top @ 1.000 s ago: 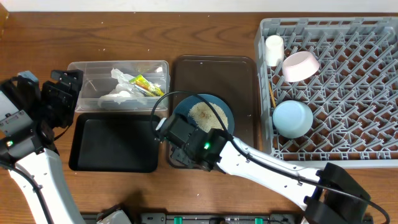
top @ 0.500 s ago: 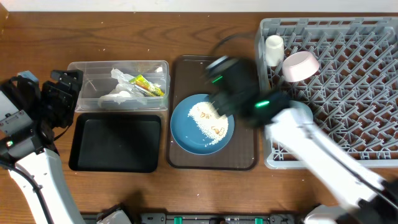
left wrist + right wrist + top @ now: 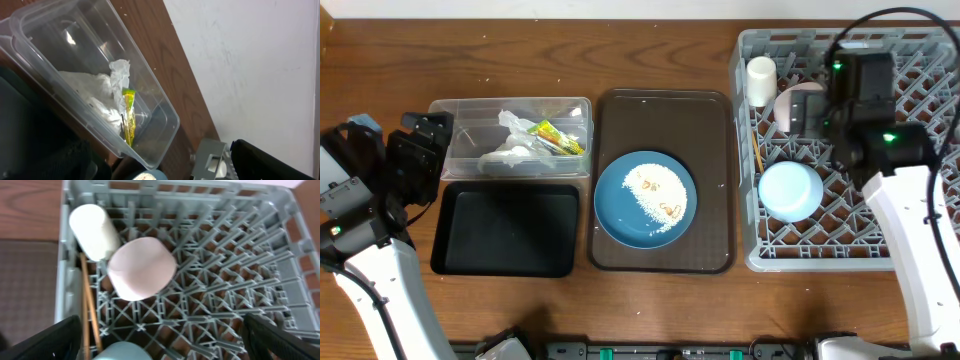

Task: Sort waste into correct bins and load items into the dishwasher rack
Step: 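Lift the right gripper away and park it over the rack, then move the left gripper right and grasp the blue plate's rim, then lift the blue plate and carry it left over the black tray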

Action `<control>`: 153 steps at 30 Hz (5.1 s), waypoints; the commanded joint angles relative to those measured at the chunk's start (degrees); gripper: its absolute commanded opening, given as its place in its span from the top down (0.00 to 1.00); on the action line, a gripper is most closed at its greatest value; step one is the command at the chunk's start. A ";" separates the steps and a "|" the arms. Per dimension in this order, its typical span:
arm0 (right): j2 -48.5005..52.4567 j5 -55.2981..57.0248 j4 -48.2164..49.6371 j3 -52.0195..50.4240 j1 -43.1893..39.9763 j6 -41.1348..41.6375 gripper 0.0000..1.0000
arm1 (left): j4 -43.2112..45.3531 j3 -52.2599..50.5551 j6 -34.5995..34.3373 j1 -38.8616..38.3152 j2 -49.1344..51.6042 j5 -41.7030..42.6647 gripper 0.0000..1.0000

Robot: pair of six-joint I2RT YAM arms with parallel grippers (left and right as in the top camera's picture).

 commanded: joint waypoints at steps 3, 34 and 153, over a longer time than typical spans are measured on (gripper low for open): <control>0.24 0.11 -0.15 0.46 -0.52 0.37 0.01 | -0.11 0.52 -1.14 0.33 0.07 0.57 0.09; 0.24 0.04 -0.15 0.44 -0.44 0.37 0.01 | -10.93 0.52 7.34 -77.59 8.28 -36.76 0.74; 0.24 0.04 -0.15 0.44 -0.44 0.37 0.01 | 8.33 -2.64 7.37 -87.71 35.56 -46.71 0.94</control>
